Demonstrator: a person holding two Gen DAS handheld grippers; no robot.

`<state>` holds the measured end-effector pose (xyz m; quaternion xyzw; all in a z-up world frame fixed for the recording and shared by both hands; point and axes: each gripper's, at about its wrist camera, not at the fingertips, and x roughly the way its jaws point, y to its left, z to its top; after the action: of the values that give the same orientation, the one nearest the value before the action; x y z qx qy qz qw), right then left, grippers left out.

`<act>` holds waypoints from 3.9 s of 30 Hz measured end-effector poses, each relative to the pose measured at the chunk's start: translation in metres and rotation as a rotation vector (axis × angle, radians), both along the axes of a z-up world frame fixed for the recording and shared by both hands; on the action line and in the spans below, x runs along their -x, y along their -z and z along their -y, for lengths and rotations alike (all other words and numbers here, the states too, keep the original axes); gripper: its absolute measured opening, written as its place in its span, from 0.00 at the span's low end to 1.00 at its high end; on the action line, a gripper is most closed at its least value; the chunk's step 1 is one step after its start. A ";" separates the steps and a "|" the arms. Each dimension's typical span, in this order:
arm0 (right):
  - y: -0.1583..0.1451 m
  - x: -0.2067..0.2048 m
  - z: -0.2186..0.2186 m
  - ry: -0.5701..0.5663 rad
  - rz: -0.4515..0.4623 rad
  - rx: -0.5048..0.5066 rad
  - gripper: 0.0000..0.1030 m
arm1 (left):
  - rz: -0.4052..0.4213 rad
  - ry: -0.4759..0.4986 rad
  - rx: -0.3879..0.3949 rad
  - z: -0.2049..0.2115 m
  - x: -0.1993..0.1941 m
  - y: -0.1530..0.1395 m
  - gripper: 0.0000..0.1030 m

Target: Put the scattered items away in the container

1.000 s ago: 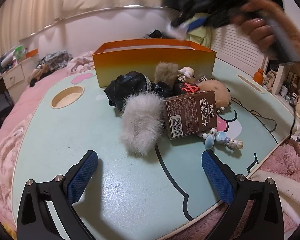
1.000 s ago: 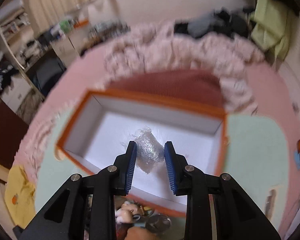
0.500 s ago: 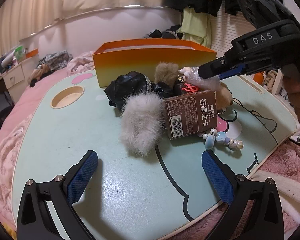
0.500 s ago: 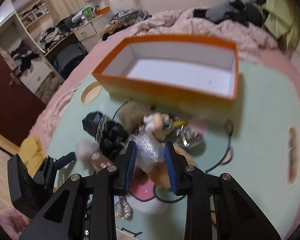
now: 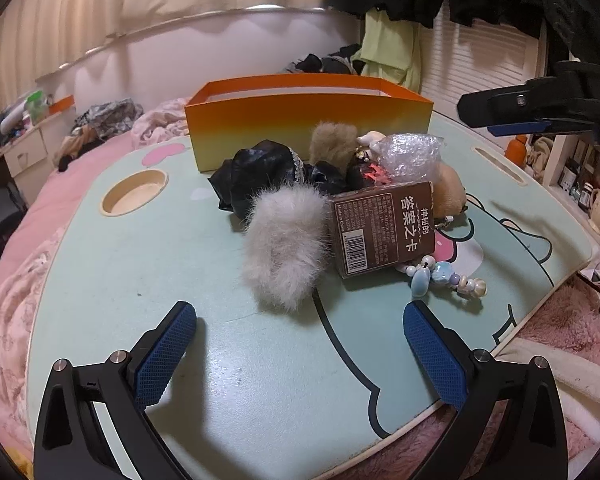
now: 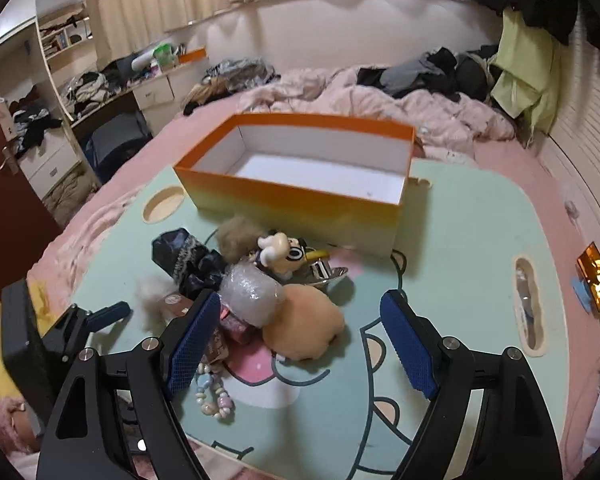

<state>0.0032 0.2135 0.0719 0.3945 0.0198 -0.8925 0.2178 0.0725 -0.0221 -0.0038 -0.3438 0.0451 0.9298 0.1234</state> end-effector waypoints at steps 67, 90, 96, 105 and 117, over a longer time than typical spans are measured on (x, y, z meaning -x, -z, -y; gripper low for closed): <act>-0.022 0.083 0.035 0.171 -0.008 -0.171 0.80 | 0.178 -0.157 -0.122 0.029 0.117 -0.099 1.00; 0.050 -0.029 -0.022 0.167 -0.055 -0.099 0.80 | 0.062 -0.114 0.003 0.006 0.007 -0.017 1.00; 0.057 -0.028 -0.028 0.177 -0.028 -0.084 0.80 | 0.119 -0.113 0.016 0.004 0.011 0.000 1.00; 0.074 -0.020 -0.025 0.233 0.013 -0.171 0.95 | 0.086 -0.102 0.023 0.003 0.007 0.005 1.00; 0.078 -0.025 -0.025 0.205 -0.005 -0.166 1.00 | 0.013 -0.075 0.010 0.005 0.002 0.004 1.00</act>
<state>0.0284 0.2388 -0.0058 0.4088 0.0536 -0.9063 0.0923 0.0704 -0.0267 -0.0081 -0.3520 0.0359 0.9313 0.0872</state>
